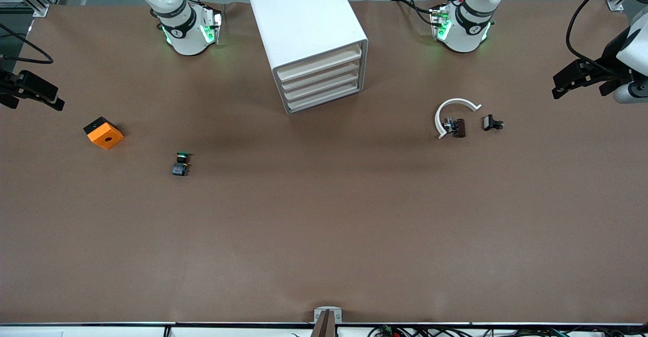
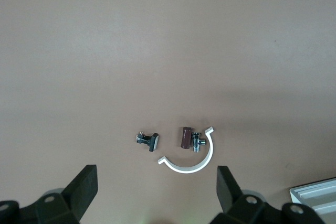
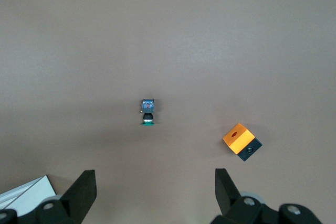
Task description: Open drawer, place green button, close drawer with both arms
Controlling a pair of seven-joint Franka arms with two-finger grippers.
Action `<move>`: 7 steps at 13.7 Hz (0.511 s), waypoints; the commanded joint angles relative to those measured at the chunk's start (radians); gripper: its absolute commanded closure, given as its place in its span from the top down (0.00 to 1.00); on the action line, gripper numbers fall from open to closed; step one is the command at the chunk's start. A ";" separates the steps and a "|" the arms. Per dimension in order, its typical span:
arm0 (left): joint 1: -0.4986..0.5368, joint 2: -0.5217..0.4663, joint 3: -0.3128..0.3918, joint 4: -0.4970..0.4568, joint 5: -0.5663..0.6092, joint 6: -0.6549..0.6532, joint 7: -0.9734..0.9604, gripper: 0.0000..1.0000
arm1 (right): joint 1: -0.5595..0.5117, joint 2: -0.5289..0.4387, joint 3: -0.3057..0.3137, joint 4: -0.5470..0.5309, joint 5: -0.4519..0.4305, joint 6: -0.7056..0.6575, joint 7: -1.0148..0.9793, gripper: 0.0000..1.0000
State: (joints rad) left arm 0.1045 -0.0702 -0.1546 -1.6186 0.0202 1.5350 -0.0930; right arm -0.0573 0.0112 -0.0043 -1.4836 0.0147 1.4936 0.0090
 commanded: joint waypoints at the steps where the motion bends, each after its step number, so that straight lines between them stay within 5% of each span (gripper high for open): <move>1: -0.002 0.023 0.000 0.035 0.020 -0.021 0.012 1.00 | -0.009 0.001 0.009 0.016 -0.021 -0.006 -0.007 1.00; 7: -0.011 0.151 -0.005 0.063 0.026 0.034 -0.013 1.00 | -0.009 0.001 0.009 0.014 -0.019 -0.007 -0.009 1.00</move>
State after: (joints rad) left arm 0.1014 -0.0008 -0.1548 -1.5979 0.0220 1.5435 -0.0967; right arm -0.0573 0.0112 -0.0043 -1.4829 0.0146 1.4936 0.0090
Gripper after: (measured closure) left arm 0.000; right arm 0.000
